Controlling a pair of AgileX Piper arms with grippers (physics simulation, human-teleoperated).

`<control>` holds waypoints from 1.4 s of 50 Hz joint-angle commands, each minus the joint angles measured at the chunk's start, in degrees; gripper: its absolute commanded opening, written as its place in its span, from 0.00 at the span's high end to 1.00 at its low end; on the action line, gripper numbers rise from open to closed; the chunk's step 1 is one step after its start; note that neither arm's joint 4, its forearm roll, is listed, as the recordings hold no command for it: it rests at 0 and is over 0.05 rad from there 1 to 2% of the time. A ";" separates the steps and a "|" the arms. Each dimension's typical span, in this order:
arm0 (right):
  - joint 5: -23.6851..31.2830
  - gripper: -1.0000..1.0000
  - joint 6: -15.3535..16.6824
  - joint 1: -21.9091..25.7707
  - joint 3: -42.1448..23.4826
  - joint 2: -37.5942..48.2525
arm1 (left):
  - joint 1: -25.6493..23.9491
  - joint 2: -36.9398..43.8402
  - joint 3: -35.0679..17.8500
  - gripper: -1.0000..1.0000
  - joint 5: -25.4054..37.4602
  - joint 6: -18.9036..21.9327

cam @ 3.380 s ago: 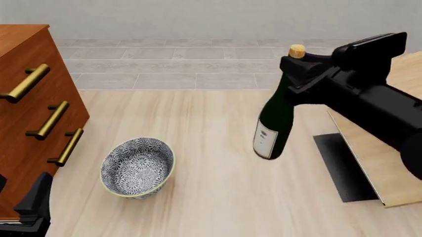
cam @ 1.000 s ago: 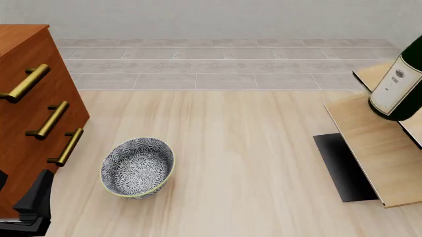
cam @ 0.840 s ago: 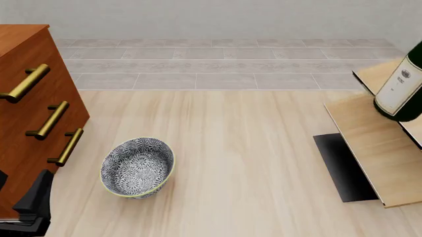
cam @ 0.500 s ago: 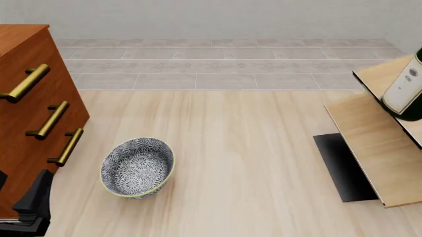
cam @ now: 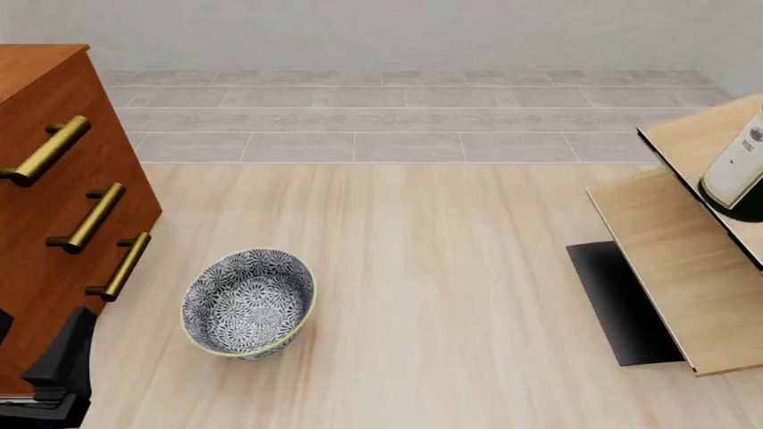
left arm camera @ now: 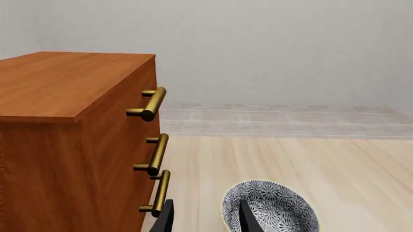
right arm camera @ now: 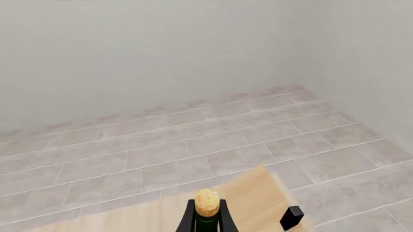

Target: Put the wine bottle on the wine rack.

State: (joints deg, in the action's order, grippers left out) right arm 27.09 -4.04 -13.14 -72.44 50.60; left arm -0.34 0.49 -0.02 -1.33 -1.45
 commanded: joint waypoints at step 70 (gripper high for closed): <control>-9.44 1.00 -13.24 -12.91 7.88 4.53 | -0.44 2.65 0.01 0.00 -1.88 0.03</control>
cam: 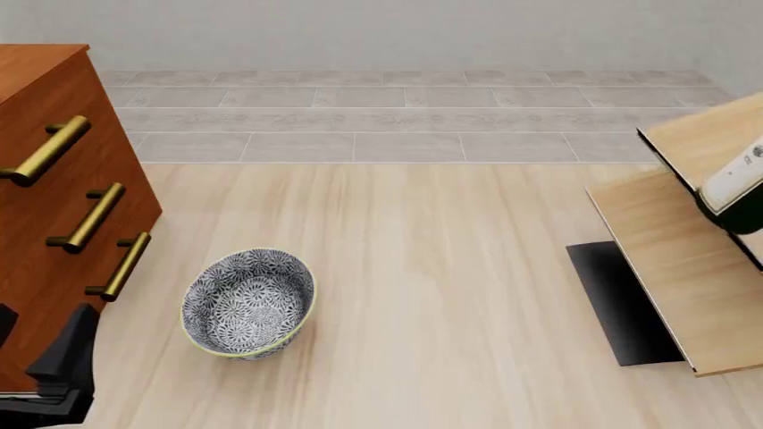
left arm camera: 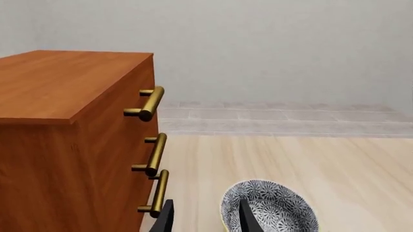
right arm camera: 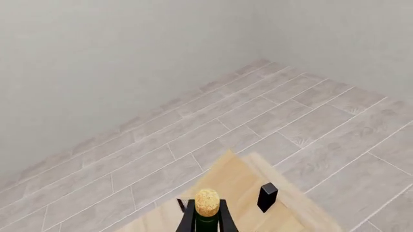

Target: Put the wine bottle on the wine rack.

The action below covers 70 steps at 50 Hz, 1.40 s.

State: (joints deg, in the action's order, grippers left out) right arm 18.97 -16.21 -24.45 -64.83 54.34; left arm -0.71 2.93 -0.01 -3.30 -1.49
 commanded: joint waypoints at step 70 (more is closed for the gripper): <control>-12.47 1.00 -1.98 -13.07 4.88 15.62 | -0.19 -1.50 0.01 0.00 2.60 0.02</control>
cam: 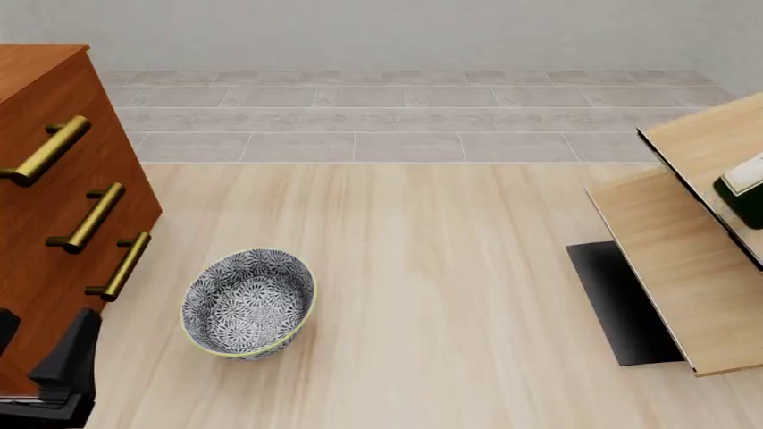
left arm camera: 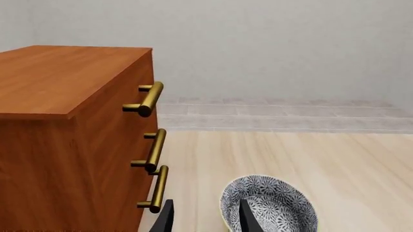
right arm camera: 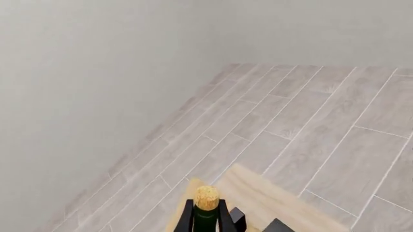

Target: Put the wine bottle on the wine rack.

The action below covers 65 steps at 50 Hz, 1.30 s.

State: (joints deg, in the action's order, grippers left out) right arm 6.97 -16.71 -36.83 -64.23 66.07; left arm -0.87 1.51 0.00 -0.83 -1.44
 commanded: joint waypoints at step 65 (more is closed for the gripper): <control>-6.65 1.00 -1.30 -1.47 5.36 11.59 | -0.18 5.29 0.00 0.00 -4.50 1.08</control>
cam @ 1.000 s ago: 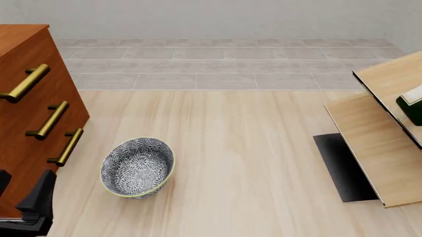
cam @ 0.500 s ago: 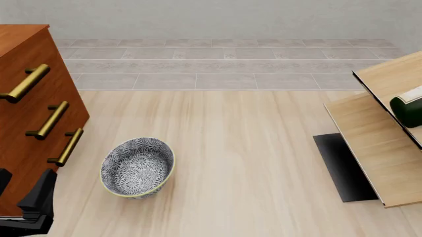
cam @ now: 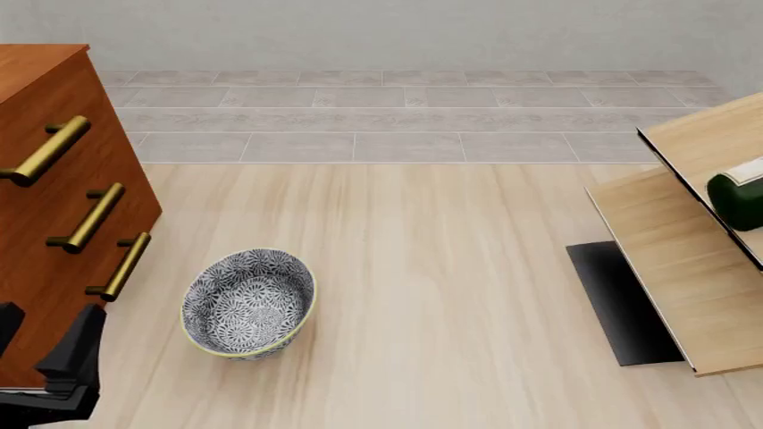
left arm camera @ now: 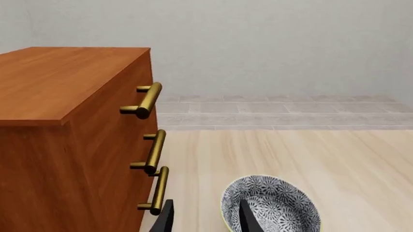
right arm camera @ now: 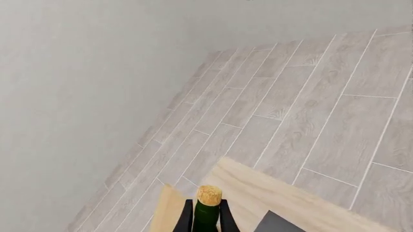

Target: Put the wine bottle on the wine rack.

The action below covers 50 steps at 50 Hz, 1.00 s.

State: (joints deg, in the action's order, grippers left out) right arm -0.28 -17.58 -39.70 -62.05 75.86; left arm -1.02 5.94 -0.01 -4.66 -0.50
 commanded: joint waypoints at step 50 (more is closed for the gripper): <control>3.09 0.00 -0.01 0.30 0.73 0.83 | -0.01 -3.70 0.00 0.00 3.71 -0.23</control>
State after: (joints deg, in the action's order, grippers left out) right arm 2.17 -17.54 -39.46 -61.45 76.76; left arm -0.90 1.91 0.00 -0.53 -0.68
